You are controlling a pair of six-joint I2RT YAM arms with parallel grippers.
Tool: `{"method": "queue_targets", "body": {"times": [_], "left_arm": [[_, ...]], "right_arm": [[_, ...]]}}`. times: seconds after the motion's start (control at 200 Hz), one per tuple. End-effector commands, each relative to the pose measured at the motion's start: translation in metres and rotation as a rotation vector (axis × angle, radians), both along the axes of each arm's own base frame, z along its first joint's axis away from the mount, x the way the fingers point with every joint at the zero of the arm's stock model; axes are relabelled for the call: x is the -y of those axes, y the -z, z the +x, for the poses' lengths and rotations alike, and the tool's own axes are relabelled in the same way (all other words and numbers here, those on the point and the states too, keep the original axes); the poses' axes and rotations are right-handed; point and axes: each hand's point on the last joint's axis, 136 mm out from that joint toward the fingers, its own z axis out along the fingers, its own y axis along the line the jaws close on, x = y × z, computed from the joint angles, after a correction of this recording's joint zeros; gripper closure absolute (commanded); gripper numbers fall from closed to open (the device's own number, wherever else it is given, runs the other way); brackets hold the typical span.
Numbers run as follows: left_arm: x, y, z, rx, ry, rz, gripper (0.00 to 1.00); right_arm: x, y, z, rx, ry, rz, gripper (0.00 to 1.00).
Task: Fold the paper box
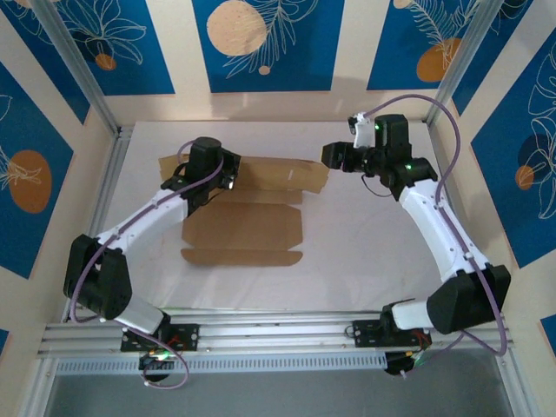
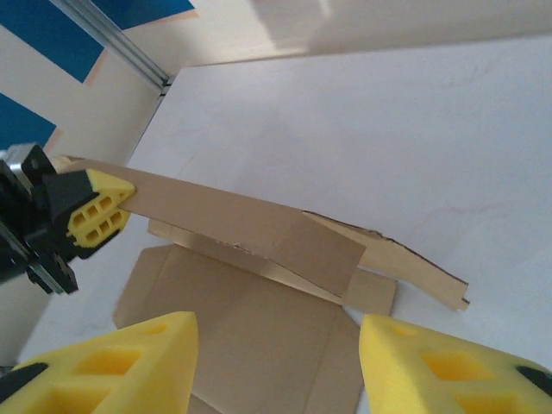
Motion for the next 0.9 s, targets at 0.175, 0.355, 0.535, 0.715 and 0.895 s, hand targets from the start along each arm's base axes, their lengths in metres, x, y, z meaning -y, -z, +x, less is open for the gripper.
{"method": "queue_targets", "body": {"times": [0.175, 0.355, 0.535, 0.715, 0.895], "left_arm": [[-0.001, 0.027, -0.011, 0.022, 0.018, 0.019, 1.0], [0.004, 0.005, -0.017, 0.174, 0.072, 0.041, 1.0], [0.006, 0.011, -0.027, 0.192, 0.114, 0.09, 1.0], [0.004, 0.038, -0.031, 0.141, 0.099, 0.086, 1.0], [0.002, 0.051, -0.037, 0.054, 0.08, 0.065, 1.0]], "right_arm": [[-0.017, 0.019, -0.009, -0.186, 0.026, 0.054, 0.42], [-0.025, 0.022, -0.016, -0.195, 0.021, 0.08, 0.42], [-0.03, 0.034, -0.014, -0.232, 0.066, 0.092, 0.38], [-0.048, 0.05, -0.008, -0.342, 0.073, 0.16, 0.34], [-0.06, 0.068, -0.005, -0.424, 0.115, 0.178, 0.34]]}}
